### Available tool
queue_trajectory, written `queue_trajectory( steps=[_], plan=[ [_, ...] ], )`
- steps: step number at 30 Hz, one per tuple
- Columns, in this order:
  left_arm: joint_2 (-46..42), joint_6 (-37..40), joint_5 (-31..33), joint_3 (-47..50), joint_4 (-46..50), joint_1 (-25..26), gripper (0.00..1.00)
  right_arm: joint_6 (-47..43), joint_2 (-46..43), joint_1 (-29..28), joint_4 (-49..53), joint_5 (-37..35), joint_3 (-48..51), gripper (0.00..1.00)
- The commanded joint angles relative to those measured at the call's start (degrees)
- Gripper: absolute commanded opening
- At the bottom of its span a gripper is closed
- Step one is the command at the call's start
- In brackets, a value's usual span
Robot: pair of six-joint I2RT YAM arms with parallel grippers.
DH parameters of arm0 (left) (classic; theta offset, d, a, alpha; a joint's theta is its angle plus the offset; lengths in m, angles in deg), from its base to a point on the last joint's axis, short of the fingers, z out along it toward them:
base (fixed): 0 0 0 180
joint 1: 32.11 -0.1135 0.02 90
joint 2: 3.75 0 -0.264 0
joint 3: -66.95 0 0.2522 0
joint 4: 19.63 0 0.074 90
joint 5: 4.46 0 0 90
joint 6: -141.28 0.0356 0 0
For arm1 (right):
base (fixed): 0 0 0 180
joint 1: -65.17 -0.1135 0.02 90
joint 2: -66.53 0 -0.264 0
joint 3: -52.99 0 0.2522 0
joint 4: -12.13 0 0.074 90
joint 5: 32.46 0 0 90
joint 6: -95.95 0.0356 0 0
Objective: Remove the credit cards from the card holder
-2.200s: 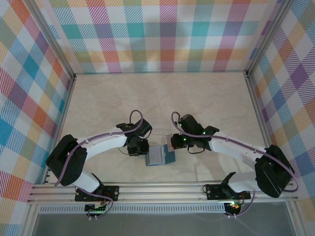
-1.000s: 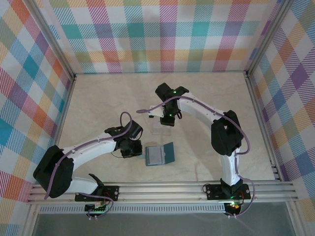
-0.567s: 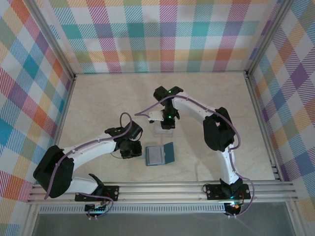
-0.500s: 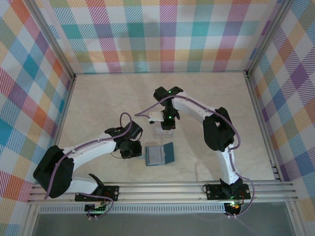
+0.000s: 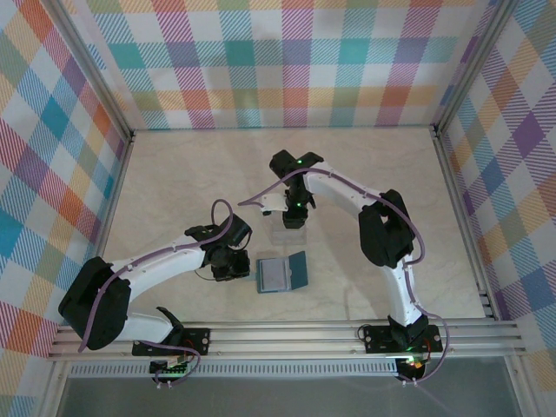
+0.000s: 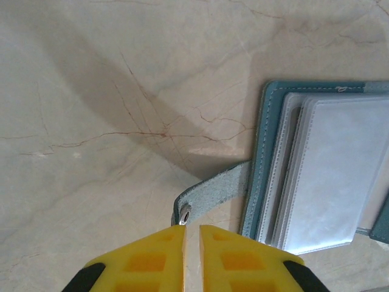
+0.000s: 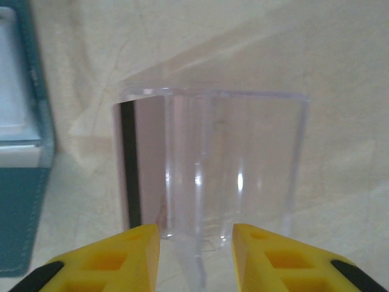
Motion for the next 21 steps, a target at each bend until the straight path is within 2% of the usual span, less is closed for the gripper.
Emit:
queue_trajectory(
  steps=[1,4,8,13,21],
  plan=[
    [0.1,0.1,0.5,-0.5,1.5,-0.7,0.15,-0.4,-3.2,0.0,-3.2,-1.5,0.9,0.38],
    [0.2,0.1,0.4,-0.7,1.5,-0.7,0.15,-0.5,-3.8,0.0,-0.9,0.5,0.5,0.40],
    [0.2,0.1,0.3,-0.7,1.3,-0.7,0.15,-0.6,-5.3,-0.1,1.4,6.2,1.3,0.50],
    [0.5,0.0,0.1,-0.8,1.1,-0.7,0.15,-0.5,-4.0,-0.2,0.7,7.1,3.4,0.60],
    [0.4,0.3,0.3,-0.2,1.3,-0.7,0.15,0.1,-1.5,-0.2,-1.6,6.6,4.6,0.60]
  ],
)
